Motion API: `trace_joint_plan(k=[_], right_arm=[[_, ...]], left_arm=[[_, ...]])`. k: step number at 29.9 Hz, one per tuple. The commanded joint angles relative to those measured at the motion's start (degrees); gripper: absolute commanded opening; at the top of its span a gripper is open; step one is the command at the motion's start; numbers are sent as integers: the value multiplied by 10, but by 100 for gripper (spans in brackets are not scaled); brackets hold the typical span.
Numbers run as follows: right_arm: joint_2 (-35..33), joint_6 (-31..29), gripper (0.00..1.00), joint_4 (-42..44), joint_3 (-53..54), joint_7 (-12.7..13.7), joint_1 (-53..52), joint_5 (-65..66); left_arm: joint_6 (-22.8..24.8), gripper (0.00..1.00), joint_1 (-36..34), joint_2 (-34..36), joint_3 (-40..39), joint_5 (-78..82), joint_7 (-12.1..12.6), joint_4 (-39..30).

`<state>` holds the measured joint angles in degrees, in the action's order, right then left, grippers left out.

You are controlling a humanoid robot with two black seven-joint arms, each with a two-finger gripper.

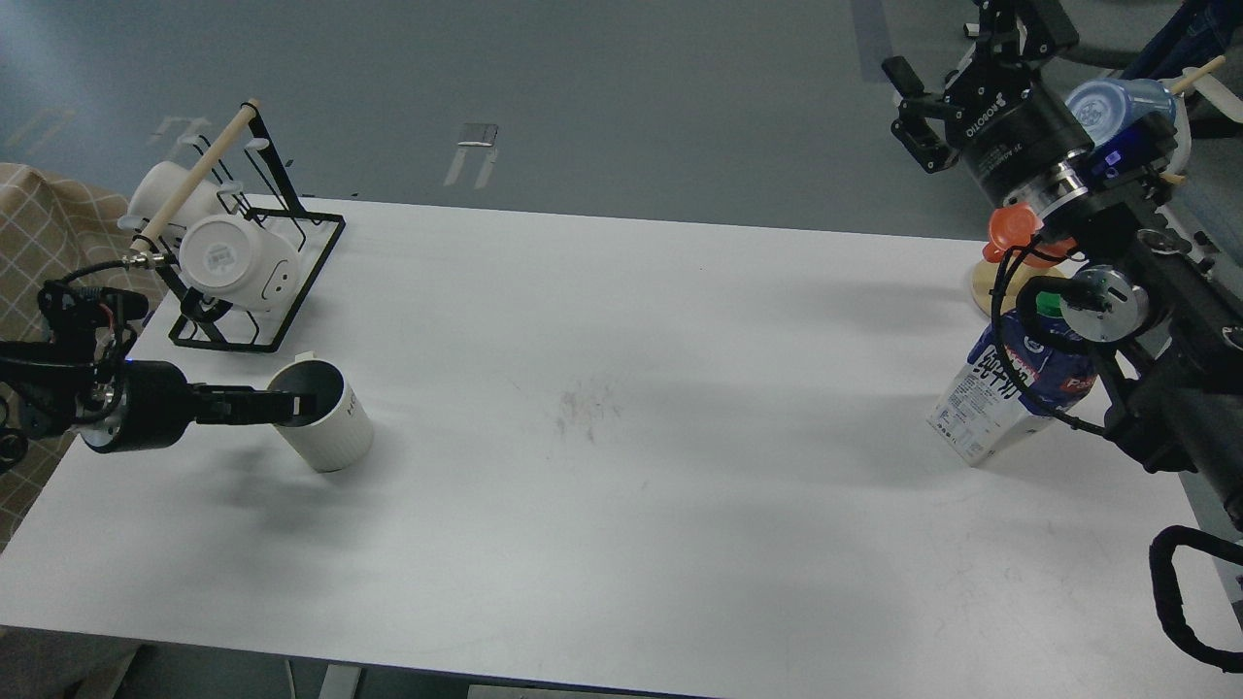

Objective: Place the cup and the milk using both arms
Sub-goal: 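Close the left gripper around the white paper cup, then lift the cup and carry it toward the table's center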

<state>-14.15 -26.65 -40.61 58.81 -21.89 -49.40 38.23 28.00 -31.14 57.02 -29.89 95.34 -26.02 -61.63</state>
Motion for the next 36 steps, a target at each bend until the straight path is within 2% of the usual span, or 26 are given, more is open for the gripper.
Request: trace_joint_plan(k=[1, 3, 4, 7, 8, 9, 12, 18, 27, 29, 33, 36], right_arm=[[-1, -1, 100, 0, 0, 0, 0, 0], [-1, -1, 100, 0, -1, 0, 0, 0], [-2, -1, 100, 0, -1, 0, 2, 0], [-4, -1, 100, 0, 0, 0, 4, 0], [-4, -1, 100, 0, 0, 0, 4, 0], [-4, -1, 100, 0, 0, 0, 4, 0], [-4, -1, 100, 0, 0, 0, 4, 0], [-4, -1, 100, 0, -1, 0, 4, 0], [-4, 0, 100, 0, -1, 0, 4, 0], [-4, 0, 100, 0, 0, 0, 4, 0], [-6, 0, 100, 0, 2, 0, 4, 0], [-8, 0, 100, 0, 3, 0, 3, 0]], left_arm=[[0, 83, -3, -1, -1, -5, -1, 5], [0, 69, -3, 0, -1, -4, -1, 5], [0, 50, -2, 1, -1, -4, -1, 5], [0, 35, -3, 2, 0, -4, -1, 5], [0, 23, -3, 2, -1, -3, -2, 5], [0, 16, -4, 2, -1, -4, -2, 4], [0, 2, -4, 1, 0, -2, -1, 4], [0, 0, -5, 3, 0, 5, 5, 4], [0, 0, -25, 17, -1, 0, 1, -11], [0, 0, -27, 37, -1, 0, 0, -37], [0, 0, -31, 96, -6, -2, 0, -145], [0, 0, -42, 107, -8, -2, 5, -214]])
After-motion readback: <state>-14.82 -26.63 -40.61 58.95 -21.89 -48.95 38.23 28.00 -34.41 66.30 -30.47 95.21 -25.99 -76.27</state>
